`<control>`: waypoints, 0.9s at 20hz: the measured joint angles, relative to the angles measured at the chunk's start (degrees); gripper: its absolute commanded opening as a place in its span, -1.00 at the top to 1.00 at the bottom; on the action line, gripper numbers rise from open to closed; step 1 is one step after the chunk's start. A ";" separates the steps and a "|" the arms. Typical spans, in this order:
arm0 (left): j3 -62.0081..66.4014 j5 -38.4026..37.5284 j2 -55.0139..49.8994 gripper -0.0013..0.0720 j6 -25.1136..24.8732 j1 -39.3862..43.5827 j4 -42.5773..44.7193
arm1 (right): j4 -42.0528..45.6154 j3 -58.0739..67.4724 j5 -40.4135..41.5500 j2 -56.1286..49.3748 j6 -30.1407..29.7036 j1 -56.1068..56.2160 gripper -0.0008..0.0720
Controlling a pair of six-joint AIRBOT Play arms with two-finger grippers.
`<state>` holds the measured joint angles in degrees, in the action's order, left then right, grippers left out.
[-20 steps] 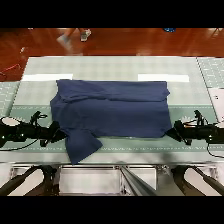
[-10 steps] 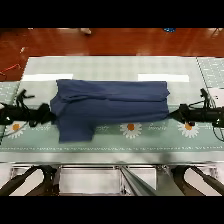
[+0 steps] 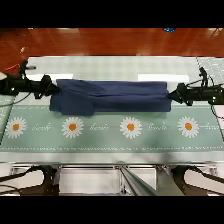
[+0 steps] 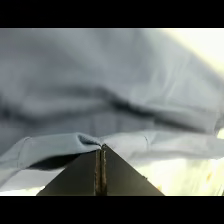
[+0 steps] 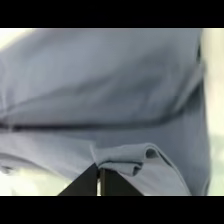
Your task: Fold the shirts.
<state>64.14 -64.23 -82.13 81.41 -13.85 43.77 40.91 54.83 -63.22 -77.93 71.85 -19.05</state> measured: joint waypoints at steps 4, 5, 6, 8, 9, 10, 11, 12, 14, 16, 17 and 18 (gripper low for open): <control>12.52 -1.01 -10.47 0.92 1.57 1.07 -0.42 | -0.44 7.10 0.94 -6.27 0.85 0.46 0.90; 15.10 -2.03 -12.72 0.92 1.81 1.27 -0.37 | -0.44 8.68 1.31 -7.89 1.11 0.52 0.90; 17.46 -2.36 -14.95 0.92 1.97 1.46 -0.42 | -0.44 9.94 1.46 -9.38 1.25 0.59 0.90; 20.35 -2.91 -18.69 0.89 2.12 1.84 -0.28 | -1.66 12.02 2.51 -12.20 1.22 0.63 0.79; 21.27 -2.89 -20.24 0.45 2.10 1.95 -0.28 | -2.29 12.70 3.23 -13.51 1.14 0.63 0.29; 21.86 -2.32 -21.57 -0.43 1.97 2.03 -0.31 | -3.28 13.16 4.48 -14.53 0.98 0.68 -0.16; 22.34 -2.05 -22.71 -0.42 1.99 2.08 -0.24 | -4.13 13.55 5.81 -15.52 0.68 0.68 -0.16; 22.69 -2.21 -23.41 -0.42 1.99 2.03 -0.28 | -4.42 13.77 6.14 -16.15 0.31 0.68 -0.16; 23.80 -4.09 -24.37 -0.42 2.49 1.22 -0.20 | -5.05 14.40 6.34 -16.61 -0.31 0.02 -0.15; 26.01 -7.30 -24.46 -0.42 3.10 -1.01 0.26 | -5.16 15.82 4.39 -16.09 -0.50 -2.16 -0.15; 27.12 -9.49 -23.87 -0.42 3.58 -2.56 1.29 | -5.35 16.79 2.69 -15.26 -0.57 -3.93 -0.15; 27.98 -11.54 -22.60 -0.42 3.69 -4.22 2.56 | -5.20 17.42 0.63 -14.25 -0.61 -5.81 -0.15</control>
<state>92.12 -75.77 -104.73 85.10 -18.06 46.33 35.70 72.25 -62.59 -92.18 71.24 -24.86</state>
